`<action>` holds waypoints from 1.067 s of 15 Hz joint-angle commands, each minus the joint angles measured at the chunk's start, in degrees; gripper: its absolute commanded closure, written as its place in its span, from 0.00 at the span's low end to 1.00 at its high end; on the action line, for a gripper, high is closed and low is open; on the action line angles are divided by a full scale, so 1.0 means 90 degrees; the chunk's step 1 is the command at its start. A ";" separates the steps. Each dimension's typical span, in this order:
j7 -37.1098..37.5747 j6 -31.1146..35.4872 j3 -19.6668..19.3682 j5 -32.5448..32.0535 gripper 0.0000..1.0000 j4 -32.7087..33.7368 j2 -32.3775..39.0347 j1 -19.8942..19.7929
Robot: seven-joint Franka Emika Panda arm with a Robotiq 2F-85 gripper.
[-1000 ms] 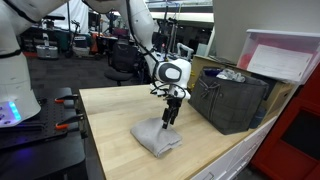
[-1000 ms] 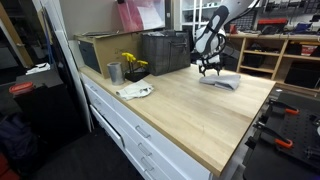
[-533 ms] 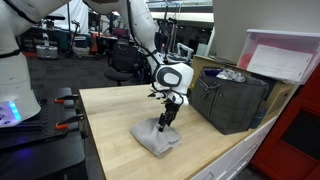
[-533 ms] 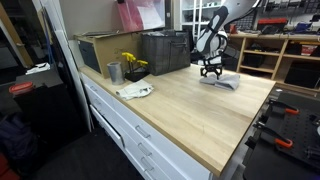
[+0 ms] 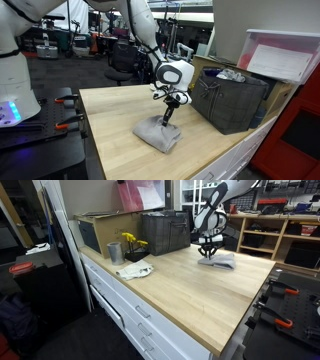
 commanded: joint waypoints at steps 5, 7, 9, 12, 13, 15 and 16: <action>-0.1872 0.0350 0.0310 -0.0370 0.99 -0.0278 -0.0355 0.0339; -0.2351 0.0400 0.0386 -0.0545 0.99 -0.0407 -0.0477 0.0406; -0.2876 0.0489 0.0472 -0.0738 0.99 -0.0641 -0.0684 0.0423; -0.3802 0.0671 0.0641 -0.0958 0.99 -0.1074 -0.1076 0.0300; -0.4109 0.0751 0.0677 -0.1049 0.99 -0.1239 -0.1222 0.0264; -0.4739 0.0910 0.0781 -0.1190 0.99 -0.1563 -0.1491 0.0163; -0.5058 0.0983 0.0844 -0.1255 0.99 -0.1700 -0.1603 0.0101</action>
